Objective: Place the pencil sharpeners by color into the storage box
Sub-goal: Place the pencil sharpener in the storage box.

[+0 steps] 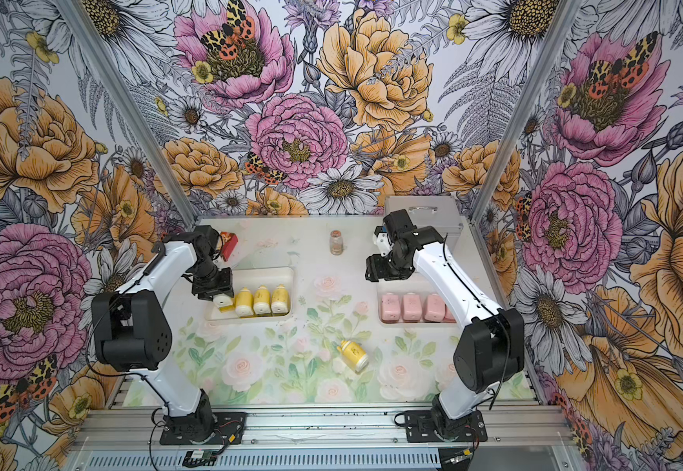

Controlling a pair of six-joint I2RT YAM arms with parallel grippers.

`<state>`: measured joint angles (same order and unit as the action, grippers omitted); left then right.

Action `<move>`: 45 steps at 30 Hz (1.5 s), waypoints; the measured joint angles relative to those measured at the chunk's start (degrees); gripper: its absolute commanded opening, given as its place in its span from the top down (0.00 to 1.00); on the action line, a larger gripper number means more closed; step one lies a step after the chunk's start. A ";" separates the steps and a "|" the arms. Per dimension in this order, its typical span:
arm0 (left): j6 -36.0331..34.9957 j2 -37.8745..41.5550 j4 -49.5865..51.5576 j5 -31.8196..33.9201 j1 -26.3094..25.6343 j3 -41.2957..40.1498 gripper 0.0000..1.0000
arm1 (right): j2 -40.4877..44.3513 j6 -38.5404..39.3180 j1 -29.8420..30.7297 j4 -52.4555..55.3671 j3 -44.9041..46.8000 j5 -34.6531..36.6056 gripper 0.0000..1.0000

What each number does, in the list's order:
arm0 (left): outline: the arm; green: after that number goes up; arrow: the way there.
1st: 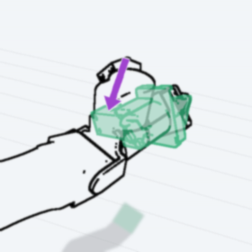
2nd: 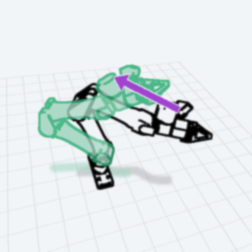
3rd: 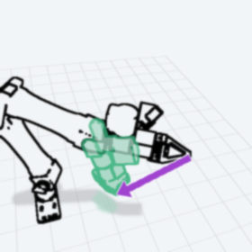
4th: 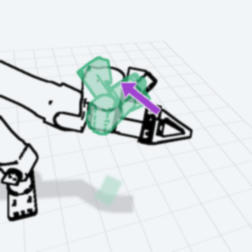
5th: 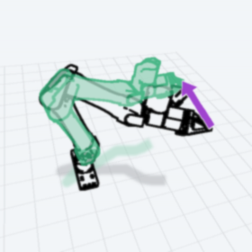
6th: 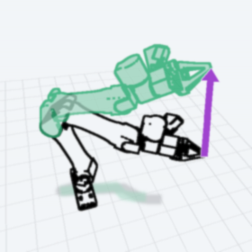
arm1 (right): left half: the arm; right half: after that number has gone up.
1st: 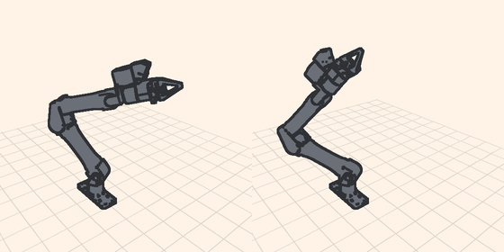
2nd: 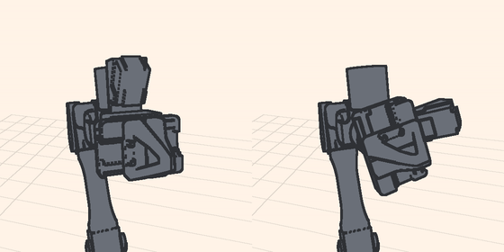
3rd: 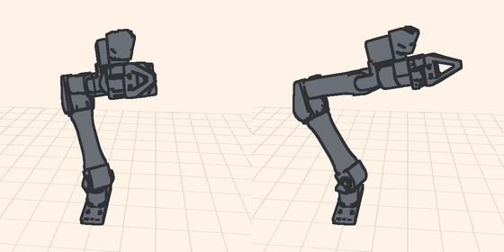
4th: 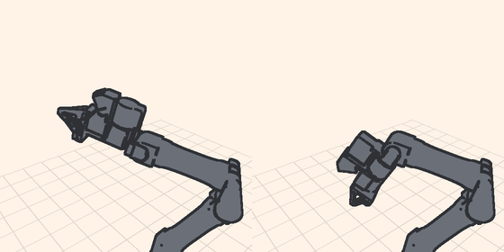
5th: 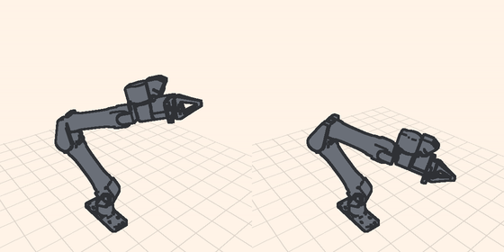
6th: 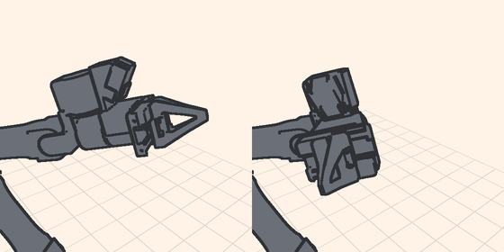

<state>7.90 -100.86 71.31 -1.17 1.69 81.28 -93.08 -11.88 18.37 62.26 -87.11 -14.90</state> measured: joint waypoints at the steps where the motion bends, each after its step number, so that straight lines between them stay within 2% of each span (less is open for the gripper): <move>1: 0.00 -0.31 -0.35 -0.13 0.00 -0.57 0.59 | 0.02 0.00 0.00 0.00 0.00 0.00 0.34; 22: -0.92 -5.16 -2.58 -0.90 0.04 -2.49 0.59 | -0.55 0.00 0.22 0.00 -0.24 -0.22 0.34; 45: -1.05 -3.41 -2.60 -0.85 0.04 -3.02 0.58 | -0.85 0.00 0.85 -0.02 -0.24 -0.24 0.34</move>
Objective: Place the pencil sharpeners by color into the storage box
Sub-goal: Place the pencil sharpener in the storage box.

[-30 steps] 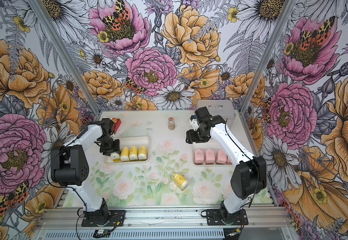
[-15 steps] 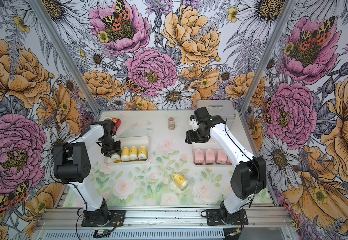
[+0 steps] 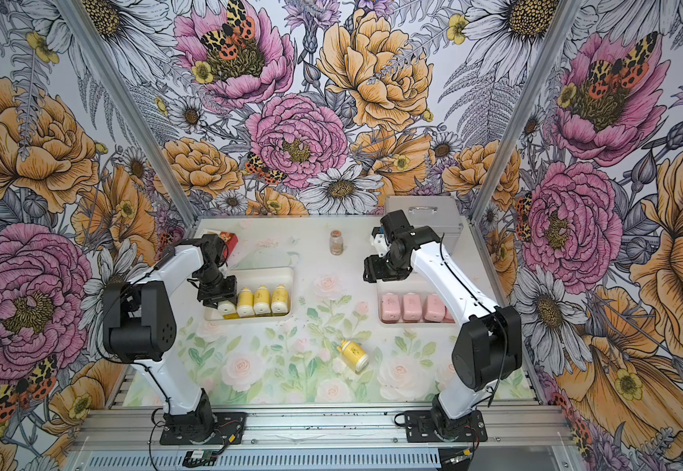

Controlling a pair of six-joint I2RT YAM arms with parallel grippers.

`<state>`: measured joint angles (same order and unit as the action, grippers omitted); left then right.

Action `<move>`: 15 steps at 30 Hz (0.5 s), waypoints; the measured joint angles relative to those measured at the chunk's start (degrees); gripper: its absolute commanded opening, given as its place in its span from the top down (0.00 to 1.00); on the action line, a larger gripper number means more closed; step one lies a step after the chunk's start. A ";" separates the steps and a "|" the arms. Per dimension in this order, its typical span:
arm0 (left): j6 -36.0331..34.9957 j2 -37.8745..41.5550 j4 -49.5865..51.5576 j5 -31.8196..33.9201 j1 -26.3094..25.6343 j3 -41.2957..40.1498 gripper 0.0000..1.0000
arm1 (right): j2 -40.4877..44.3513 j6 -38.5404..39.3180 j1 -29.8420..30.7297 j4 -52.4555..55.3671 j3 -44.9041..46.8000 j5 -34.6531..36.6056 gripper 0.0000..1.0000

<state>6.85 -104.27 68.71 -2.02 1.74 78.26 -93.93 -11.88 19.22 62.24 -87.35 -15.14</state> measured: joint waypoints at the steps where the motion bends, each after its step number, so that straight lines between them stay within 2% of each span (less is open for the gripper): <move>1: 0.00 0.37 -0.04 0.00 0.00 -0.07 0.58 | 0.00 0.00 0.00 0.00 -0.02 0.00 0.34; 15: 0.00 1.57 -0.04 0.04 0.00 -1.62 0.58 | -0.70 -0.02 1.01 -0.22 -1.70 -0.20 0.34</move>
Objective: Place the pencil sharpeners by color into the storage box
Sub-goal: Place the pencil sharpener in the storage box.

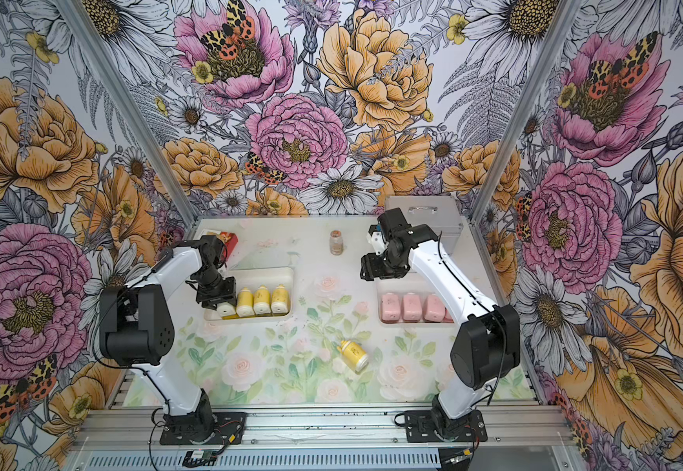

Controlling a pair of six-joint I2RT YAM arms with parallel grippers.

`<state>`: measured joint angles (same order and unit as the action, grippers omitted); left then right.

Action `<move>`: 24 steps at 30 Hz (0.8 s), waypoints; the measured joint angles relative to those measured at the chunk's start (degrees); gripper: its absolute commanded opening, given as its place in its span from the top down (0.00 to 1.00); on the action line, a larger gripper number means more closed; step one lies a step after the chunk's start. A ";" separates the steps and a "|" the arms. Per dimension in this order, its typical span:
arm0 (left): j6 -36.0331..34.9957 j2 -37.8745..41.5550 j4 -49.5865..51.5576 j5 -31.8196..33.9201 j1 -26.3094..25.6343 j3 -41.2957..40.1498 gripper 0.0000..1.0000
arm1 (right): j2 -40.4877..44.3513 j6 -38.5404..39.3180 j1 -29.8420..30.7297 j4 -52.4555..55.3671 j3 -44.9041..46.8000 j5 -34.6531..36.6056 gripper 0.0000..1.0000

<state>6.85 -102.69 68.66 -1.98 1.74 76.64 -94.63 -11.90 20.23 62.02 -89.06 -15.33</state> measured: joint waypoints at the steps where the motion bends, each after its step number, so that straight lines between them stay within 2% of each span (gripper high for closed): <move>1: 0.00 0.00 0.00 0.02 0.00 -0.07 0.58 | 0.00 0.00 0.07 -0.02 0.00 0.00 0.34; 24: 0.22 -0.02 -0.07 0.66 0.00 -0.39 0.43 | 0.00 0.00 0.20 0.00 0.00 0.04 0.34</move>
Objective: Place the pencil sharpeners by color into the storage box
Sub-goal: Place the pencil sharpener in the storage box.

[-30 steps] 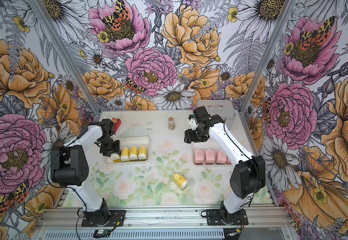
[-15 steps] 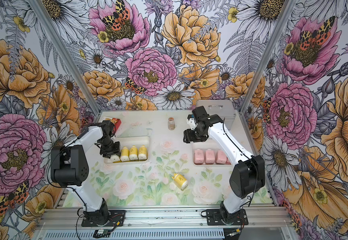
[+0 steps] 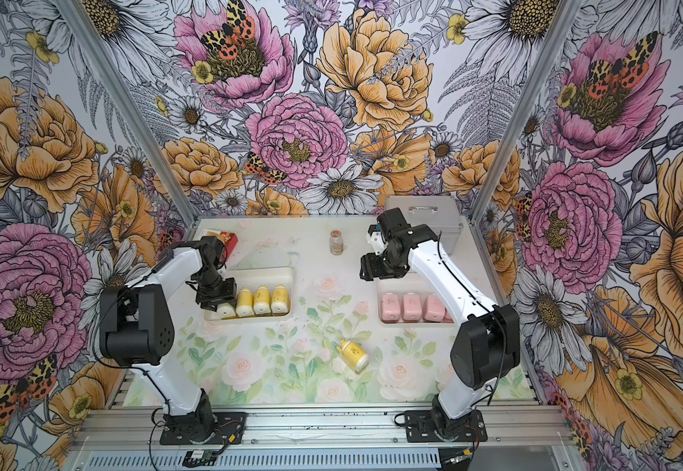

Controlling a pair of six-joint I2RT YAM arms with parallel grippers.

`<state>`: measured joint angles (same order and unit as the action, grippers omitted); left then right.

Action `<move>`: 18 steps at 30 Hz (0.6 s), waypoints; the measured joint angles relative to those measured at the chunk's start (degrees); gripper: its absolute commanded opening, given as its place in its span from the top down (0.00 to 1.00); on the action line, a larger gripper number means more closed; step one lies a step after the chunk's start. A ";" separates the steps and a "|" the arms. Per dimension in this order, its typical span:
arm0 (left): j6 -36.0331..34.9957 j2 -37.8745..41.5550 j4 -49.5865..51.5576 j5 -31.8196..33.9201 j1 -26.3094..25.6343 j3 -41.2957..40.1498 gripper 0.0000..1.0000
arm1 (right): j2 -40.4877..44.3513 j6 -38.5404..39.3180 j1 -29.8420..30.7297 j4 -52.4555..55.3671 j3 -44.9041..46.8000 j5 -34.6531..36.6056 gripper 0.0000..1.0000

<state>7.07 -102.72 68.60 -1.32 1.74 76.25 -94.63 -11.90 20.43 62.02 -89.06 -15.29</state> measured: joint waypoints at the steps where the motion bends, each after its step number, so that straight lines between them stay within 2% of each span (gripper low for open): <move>1: 0.00 0.00 0.02 0.02 0.00 0.02 0.43 | 0.00 0.00 0.02 0.00 0.00 0.00 0.34; 9: 0.50 0.35 0.02 0.02 0.00 0.66 0.42 | 0.00 0.00 0.02 -0.02 0.00 0.00 0.34; 18: 2.86 7.13 0.22 0.04 0.00 3.04 0.41 | 0.00 0.00 0.02 0.00 0.00 -0.02 0.34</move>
<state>9.93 -95.59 68.82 -1.28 1.74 79.29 -94.63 -11.90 20.45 62.02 -89.06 -15.31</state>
